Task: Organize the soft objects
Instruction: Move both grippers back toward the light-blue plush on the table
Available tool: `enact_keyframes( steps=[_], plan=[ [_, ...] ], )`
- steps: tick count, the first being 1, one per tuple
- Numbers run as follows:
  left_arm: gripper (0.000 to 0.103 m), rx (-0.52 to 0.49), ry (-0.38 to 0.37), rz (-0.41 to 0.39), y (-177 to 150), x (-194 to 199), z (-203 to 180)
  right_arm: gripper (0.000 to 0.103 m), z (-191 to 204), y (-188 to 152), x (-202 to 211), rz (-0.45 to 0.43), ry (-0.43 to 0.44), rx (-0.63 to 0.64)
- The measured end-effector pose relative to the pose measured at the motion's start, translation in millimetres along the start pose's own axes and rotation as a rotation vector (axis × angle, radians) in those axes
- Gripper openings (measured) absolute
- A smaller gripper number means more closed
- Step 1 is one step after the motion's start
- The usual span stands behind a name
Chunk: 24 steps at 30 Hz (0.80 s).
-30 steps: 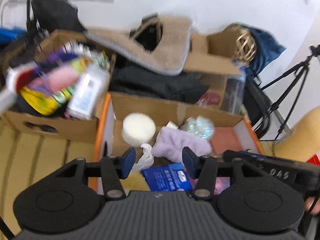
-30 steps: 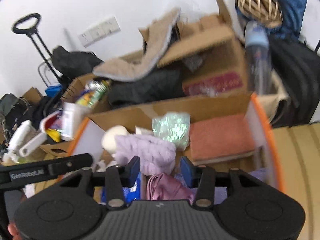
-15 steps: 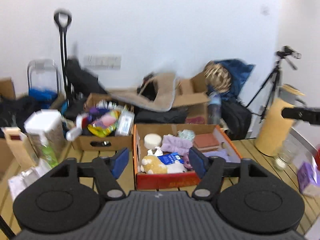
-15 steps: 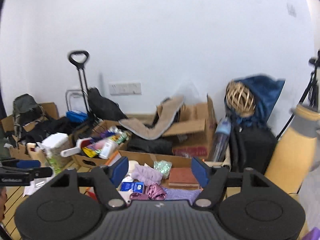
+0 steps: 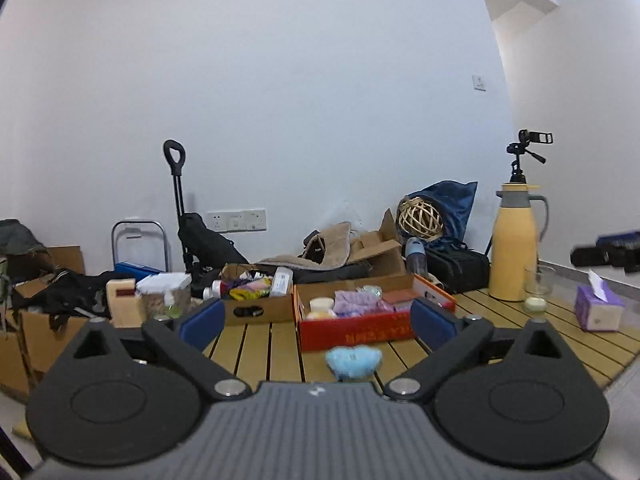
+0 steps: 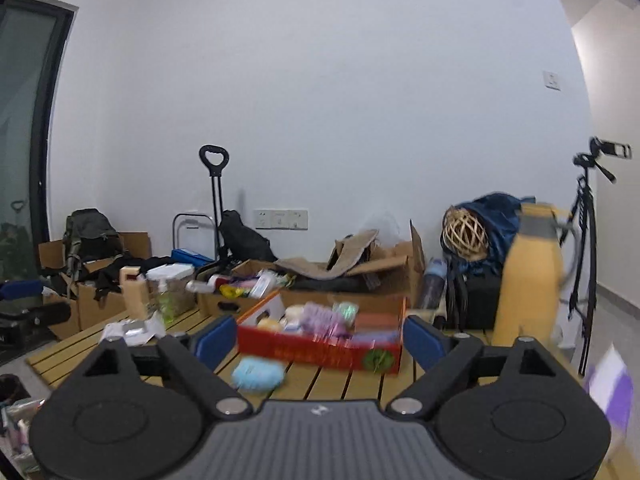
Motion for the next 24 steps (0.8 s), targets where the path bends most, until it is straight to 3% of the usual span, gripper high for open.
enact_keyframes(
  steps=[4, 5, 8, 12, 19, 24],
  plan=[
    [0.103, 0.031, -0.005, 0.036, -30.4, 48.0, -4.9, 0.096, 25.0, -36.3, 59.3, 0.008, 0.007, 0.021],
    [0.103, 0.042, -0.014, 0.06, -37.4, 54.9, -6.6, 0.101, 30.5, -42.9, 69.3, 0.016, 0.028, 0.009],
    [0.103, 0.036, -0.035, 0.086, -46.4, 61.1, -4.9, 0.103, 40.7, -53.7, 82.7, 0.044, 0.082, 0.037],
    [0.103, 0.042, 0.022, 0.113, -50.6, 49.6, 6.0, 0.103, 34.4, -54.9, 75.9, 0.05, 0.03, 0.02],
    [0.103, 0.063, 0.0, 0.169, -73.0, 17.8, 3.5, 0.103, 27.8, -74.6, 47.0, 0.083, 0.022, 0.001],
    [0.103, 0.111, -0.028, 0.247, -97.0, -33.8, -1.2, 0.1, 7.6, -87.3, -4.2, 0.128, -0.011, -0.046]
  ],
)
Point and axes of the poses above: each gripper's, at about its wrist camera, not at the fingertips, and x roughly against the way its jaws point, z to its left, y to its top, the point moved 7 cm from there along -x, roughly the way its jaws point, and after that the axes turned 8 degrees about -z, right-handed, at the moved point
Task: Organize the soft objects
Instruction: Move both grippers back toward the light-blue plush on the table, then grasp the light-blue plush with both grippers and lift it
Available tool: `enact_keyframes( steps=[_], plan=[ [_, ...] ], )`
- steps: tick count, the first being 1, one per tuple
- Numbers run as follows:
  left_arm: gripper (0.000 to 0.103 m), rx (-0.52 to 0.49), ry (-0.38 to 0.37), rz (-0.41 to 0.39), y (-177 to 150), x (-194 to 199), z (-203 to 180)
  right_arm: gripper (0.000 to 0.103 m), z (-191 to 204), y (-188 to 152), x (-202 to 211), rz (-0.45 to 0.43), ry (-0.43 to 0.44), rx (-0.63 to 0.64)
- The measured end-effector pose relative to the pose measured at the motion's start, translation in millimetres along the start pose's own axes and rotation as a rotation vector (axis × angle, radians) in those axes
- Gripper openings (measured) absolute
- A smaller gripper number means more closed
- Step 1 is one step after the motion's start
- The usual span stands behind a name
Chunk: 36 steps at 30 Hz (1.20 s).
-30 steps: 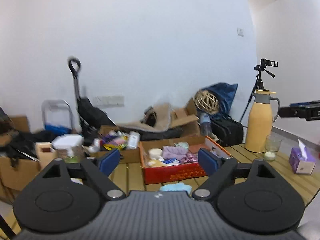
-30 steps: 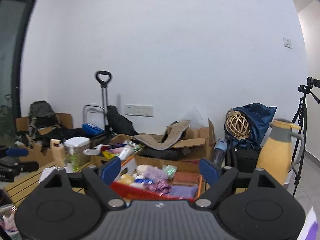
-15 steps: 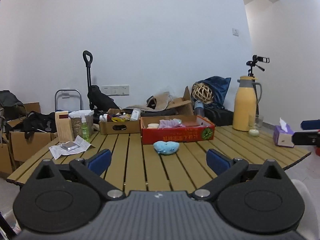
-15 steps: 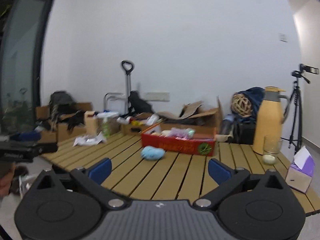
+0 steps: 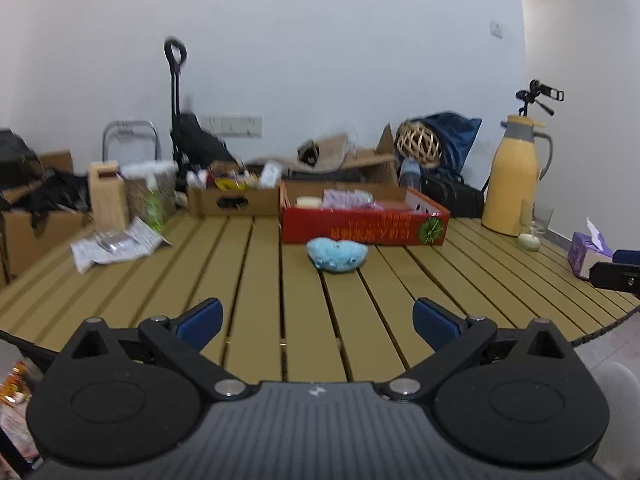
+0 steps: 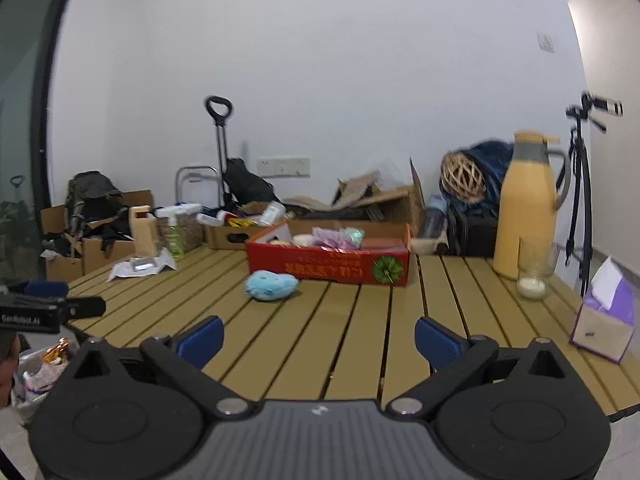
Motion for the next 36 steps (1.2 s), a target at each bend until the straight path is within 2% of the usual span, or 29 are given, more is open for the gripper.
enact_keyframes(
  steps=[6, 9, 13, 17, 19, 22, 25, 28, 33, 36],
  plan=[
    [0.102, 0.073, -0.028, 0.051, 9.1, -93.0, 6.2, 0.095, -11.2, 0.4, -89.3, 0.071, 0.042, -0.086],
    [0.087, 0.123, -0.028, 0.098, 10.3, -146.0, 11.0, 0.089, -10.9, -1.2, -141.1, 0.109, 0.078, -0.101],
    [0.077, 0.188, -0.048, 0.167, 6.9, -211.8, 18.8, 0.078, -7.1, -3.0, -213.4, 0.173, 0.139, -0.131],
    [0.061, 0.229, -0.074, 0.221, 2.3, -260.3, 25.2, 0.067, -0.8, -5.9, -284.0, 0.238, 0.222, -0.194],
    [0.056, 0.245, -0.101, 0.236, 0.2, -276.4, 26.6, 0.062, 2.6, -12.0, -313.8, 0.274, 0.239, -0.213],
    [0.056, 0.322, -0.147, 0.269, -5.8, -295.0, 28.6, 0.059, 10.2, -22.5, -351.9, 0.316, 0.283, -0.244],
    [0.048, 0.401, -0.205, 0.299, -12.5, -303.0, 29.5, 0.047, 14.5, -34.8, -373.9, 0.356, 0.338, -0.34],
    [0.046, 0.477, -0.239, 0.31, -14.6, -306.2, 34.9, 0.036, 13.3, -36.1, -379.4, 0.355, 0.378, -0.41],
    [0.041, 0.509, -0.242, 0.297, -12.6, -303.1, 36.3, 0.032, 14.9, -37.5, -373.8, 0.361, 0.377, -0.452],
    [0.04, 0.52, -0.248, 0.27, -3.3, -286.1, 31.8, 0.032, 21.7, -22.0, -349.4, 0.313, 0.362, -0.382]
  ],
)
Point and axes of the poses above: each gripper's, at about its wrist camera, not at the fingertips, and x roughly against the way its jaws point, z to its left, y to its top, the point moved 7 cm from there along -x, roughly the way its jaws point, and after that the axes turned 8 degrees about -z, right-handed, at the moved point
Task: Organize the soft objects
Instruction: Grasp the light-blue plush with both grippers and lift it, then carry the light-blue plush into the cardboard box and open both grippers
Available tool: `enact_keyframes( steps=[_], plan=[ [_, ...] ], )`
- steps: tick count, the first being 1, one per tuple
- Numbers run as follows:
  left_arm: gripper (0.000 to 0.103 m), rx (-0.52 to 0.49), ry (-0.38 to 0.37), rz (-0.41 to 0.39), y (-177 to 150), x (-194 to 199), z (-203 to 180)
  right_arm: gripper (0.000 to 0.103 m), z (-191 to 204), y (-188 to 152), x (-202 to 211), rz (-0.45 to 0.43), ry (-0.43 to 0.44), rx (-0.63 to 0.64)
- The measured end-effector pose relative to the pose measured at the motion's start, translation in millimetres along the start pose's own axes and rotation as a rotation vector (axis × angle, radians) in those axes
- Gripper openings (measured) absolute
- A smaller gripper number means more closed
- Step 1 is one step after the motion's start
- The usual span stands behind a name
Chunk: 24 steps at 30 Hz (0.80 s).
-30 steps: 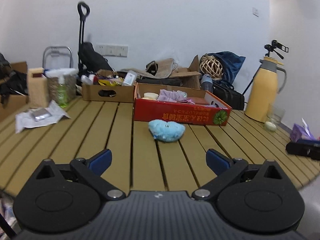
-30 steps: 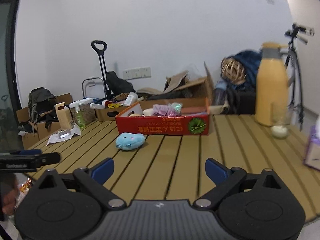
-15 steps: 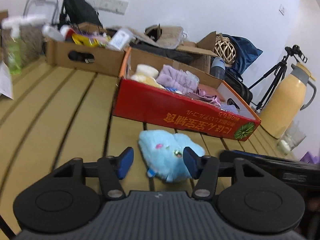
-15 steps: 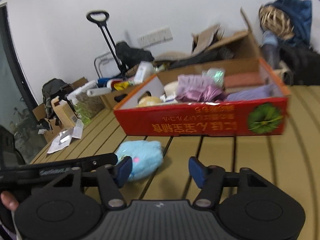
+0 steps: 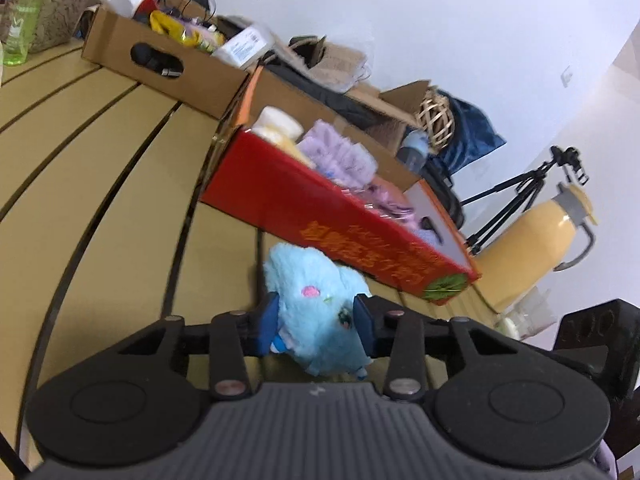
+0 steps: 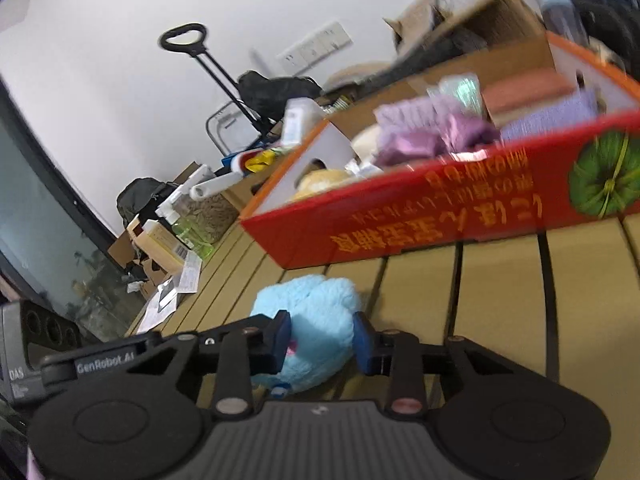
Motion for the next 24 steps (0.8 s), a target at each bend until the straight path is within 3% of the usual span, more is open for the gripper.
enact_keyframes(
  steps=[3, 8, 17, 24],
  plan=[
    [0.04, 0.0, -0.027, -0.019, -6.0, 29.3, -19.2, 0.032, 23.1, -1.8, 36.3, -0.053, -0.015, 0.069],
    [0.04, -0.037, -0.045, -0.047, -22.4, 84.4, -63.7, 0.032, 52.8, -13.2, 106.8, -0.135, -0.03, 0.061],
    [0.04, -0.15, -0.151, -0.128, -44.4, 167.3, -148.8, 0.032, 95.6, -18.1, 236.2, -0.298, -0.036, 0.102],
    [0.039, -0.184, -0.175, -0.158, -61.4, 202.0, -176.1, 0.031, 107.9, -32.4, 282.2, -0.342, -0.017, 0.098]
  ],
)
Point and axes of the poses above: each gripper's, at about its wrist camera, not at the fingertips, and x roughly against the way its jaws point, z to its left, y to its top, the point moved 7 cm from there along -x, roughly the way its jaws point, and after that the axes turned 8 degrees about -z, right-handed, at the moved point
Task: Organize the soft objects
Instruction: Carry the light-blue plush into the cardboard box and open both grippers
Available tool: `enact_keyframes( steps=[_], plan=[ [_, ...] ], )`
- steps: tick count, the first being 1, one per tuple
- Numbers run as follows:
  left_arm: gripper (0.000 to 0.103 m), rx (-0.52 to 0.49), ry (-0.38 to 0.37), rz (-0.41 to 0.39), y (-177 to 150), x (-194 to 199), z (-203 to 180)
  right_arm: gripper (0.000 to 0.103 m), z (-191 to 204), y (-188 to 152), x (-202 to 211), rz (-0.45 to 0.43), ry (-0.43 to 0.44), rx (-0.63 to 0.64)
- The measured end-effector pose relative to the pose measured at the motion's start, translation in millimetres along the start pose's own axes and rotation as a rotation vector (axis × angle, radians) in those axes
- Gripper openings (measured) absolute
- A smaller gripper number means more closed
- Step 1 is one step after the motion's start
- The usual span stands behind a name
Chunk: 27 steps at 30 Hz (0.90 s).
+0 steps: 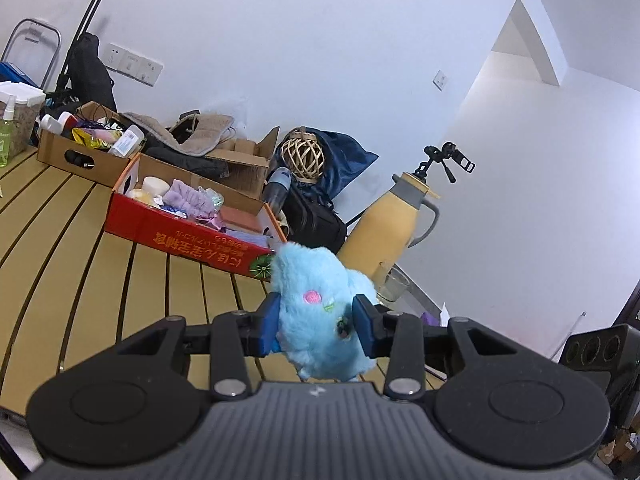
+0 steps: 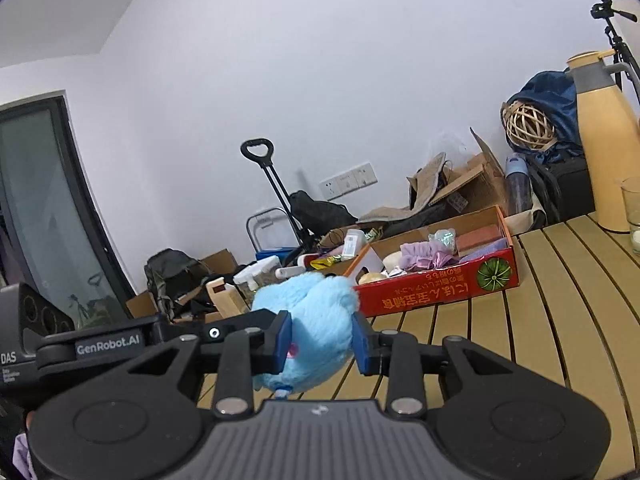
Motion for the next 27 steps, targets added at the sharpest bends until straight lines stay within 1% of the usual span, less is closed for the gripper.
enact_keyframes(
  steps=[5, 8, 11, 14, 16, 20, 21, 24, 26, 27],
  plan=[
    [0.039, -0.012, -0.01, -0.027, 7.7, 5.0, -0.2, 0.031, 5.5, 7.2, 1.4, -0.018, 0.017, 0.015],
    [0.039, -0.021, -0.013, -0.036, 20.4, -7.8, 7.5, 0.031, 3.7, 15.6, -16.5, -0.018, 0.019, 0.041],
    [0.039, -0.04, -0.023, -0.038, 43.8, -33.1, 21.0, 0.031, -2.8, 30.7, -47.2, -0.022, 0.017, 0.058],
    [0.039, -0.064, -0.028, -0.047, 71.9, -66.9, 34.3, 0.031, -14.8, 51.5, -89.3, -0.024, 0.023, 0.048],
    [0.039, -0.075, -0.022, -0.046, 91.0, -94.2, 47.4, 0.031, -26.1, 66.7, -126.0, -0.014, 0.024, 0.05],
    [0.039, -0.062, 0.007, -0.01, 127.8, -155.8, 82.2, 0.031, -48.1, 89.3, -202.5, 0.024, 0.012, 0.042],
    [0.039, -0.072, 0.016, -0.007, 136.8, -170.7, 92.5, 0.031, -54.9, 92.9, -223.9, 0.037, 0.016, 0.035],
    [0.039, -0.062, 0.053, 0.019, 155.2, -213.6, 128.8, 0.031, -74.9, 96.5, -285.5, 0.091, 0.018, 0.016],
    [0.039, -0.062, 0.071, 0.037, 161.1, -243.1, 154.6, 0.031, -88.9, 92.0, -327.2, 0.13, 0.001, 0.009],
    [0.039, -0.046, 0.08, 0.055, 162.2, -260.4, 170.6, 0.031, -95.6, 88.5, -345.1, 0.146, -0.01, 0.001]
  ],
)
Point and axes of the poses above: each gripper's, at about its wrist camera, not at the fingertips, and x roughly against the way its jaws point, z to its left, y to its top, the point moved 7 cm from there along -x, roughly the way its jaws point, and after that the axes turned 8 degrees about -z, right-handed, at the moved point
